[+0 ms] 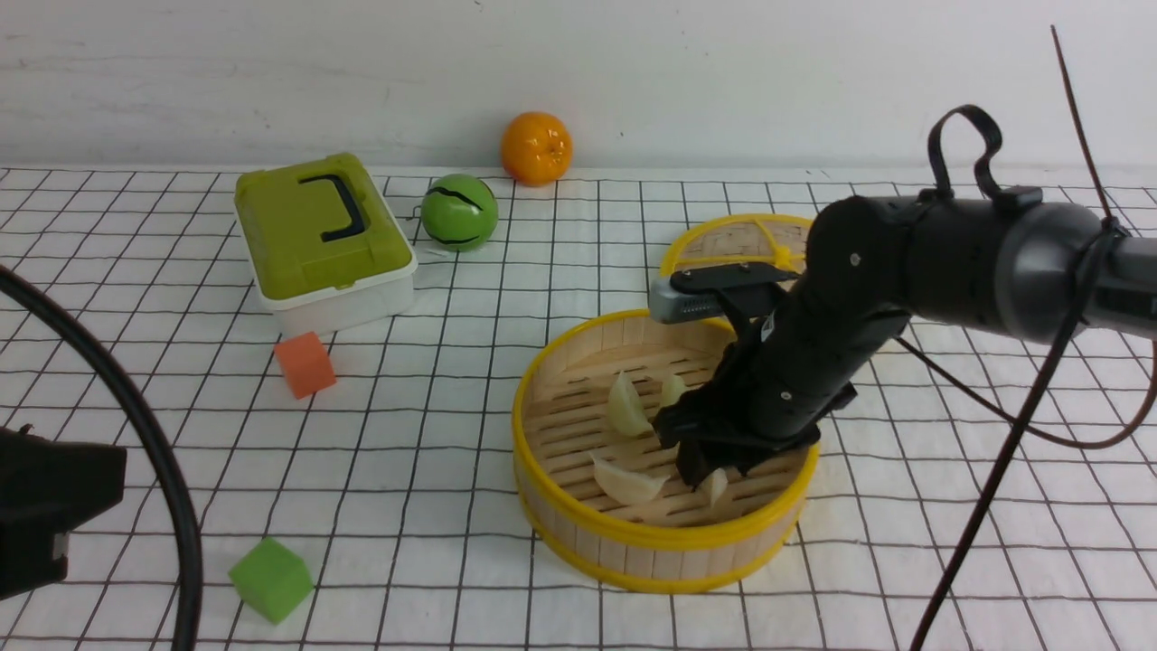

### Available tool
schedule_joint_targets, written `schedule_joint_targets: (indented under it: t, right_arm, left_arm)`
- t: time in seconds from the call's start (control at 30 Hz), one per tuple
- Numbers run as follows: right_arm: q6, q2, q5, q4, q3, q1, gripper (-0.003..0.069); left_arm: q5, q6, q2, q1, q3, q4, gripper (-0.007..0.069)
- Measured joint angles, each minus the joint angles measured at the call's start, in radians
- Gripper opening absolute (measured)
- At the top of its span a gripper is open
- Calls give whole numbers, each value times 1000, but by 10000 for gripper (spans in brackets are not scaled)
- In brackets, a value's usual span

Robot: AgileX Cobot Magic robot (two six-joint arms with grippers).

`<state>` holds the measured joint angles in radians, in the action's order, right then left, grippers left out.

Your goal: Put the dumplings into the steamer on the table with the white tablecloth.

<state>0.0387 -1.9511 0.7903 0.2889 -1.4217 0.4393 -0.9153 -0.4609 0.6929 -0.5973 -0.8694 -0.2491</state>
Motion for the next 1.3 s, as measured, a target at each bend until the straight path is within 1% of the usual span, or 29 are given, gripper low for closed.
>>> schedule_joint_targets:
  t: [0.07, 0.13, 0.17, 0.23, 0.3, 0.33, 0.37, 0.43, 0.47, 0.5, 0.53, 0.57, 0.63, 0.67, 0.7, 0.73, 0.83, 0.97, 1.1, 1.3]
  right_arm:
    - [0, 5, 29, -1, -9, 0, 452]
    - [1, 38, 105, -5, -29, 0, 467]
    - [13, 84, 144, -8, -35, 0, 458]
    - [26, 121, 165, -8, -37, 0, 444]
    - [57, 230, 203, -8, -37, 0, 394]
    - [74, 282, 220, -9, -34, 0, 358]
    - [85, 336, 226, -10, -28, 0, 330]
    - [110, 454, 226, -11, 5, 0, 251]
    - [111, 454, 226, -11, 9, 0, 242]
    - [116, 515, 225, -11, 35, 0, 202]
    - [122, 627, 211, -12, 87, 0, 130]
    - [124, 665, 202, -12, 117, 0, 108]
    - [127, 804, 152, -14, 209, 0, 36]
    - [127, 867, 120, -15, 253, 0, 7]
    - [127, 879, 113, -15, 253, 0, 2]
    - [127, 988, 50, -15, 333, 0, -18]
    - [126, 1136, -64, -15, 445, 0, -22]
    - [108, 1252, -157, -31, 537, 0, -22]
    - [107, 1285, -166, -55, 563, 0, -22]
    - [104, 1304, -131, -74, 568, 0, -20]
  left_arm:
    - [0, 0, 0, 0, 0, 0, 316]
    - [0, 0, 0, 0, 0, -1, 316]
    - [0, 0, 0, 0, 0, -1, 316]
    - [0, 0, 0, 0, 0, -1, 316]
    - [0, 0, 0, 0, 0, -1, 316]
    - [0, 0, 0, 0, 0, -1, 316]
    - [0, 0, 0, 0, 0, -1, 316]
    - [0, 0, 0, 0, 0, -1, 316]
    - [0, 0, 0, 0, 0, -1, 316]
    - [0, 0, 0, 0, 0, -1, 316]
    - [0, 0, 0, 0, 0, -1, 316]
    - [0, 0, 0, 0, 0, -1, 316]
    - [0, 0, 0, 0, 0, -1, 316]
    - [0, 0, 0, 0, 0, -1, 316]
    - [0, 0, 0, 0, 0, -1, 316]
    - [0, 0, 0, 0, 0, -1, 316]
    - [0, 0, 0, 0, 0, -1, 316]
    - [1, 0, 0, 0, 0, -1, 316]
    - [1, 0, 0, 0, 0, -1, 316]
    - [1, 0, 0, 0, 0, -1, 316]
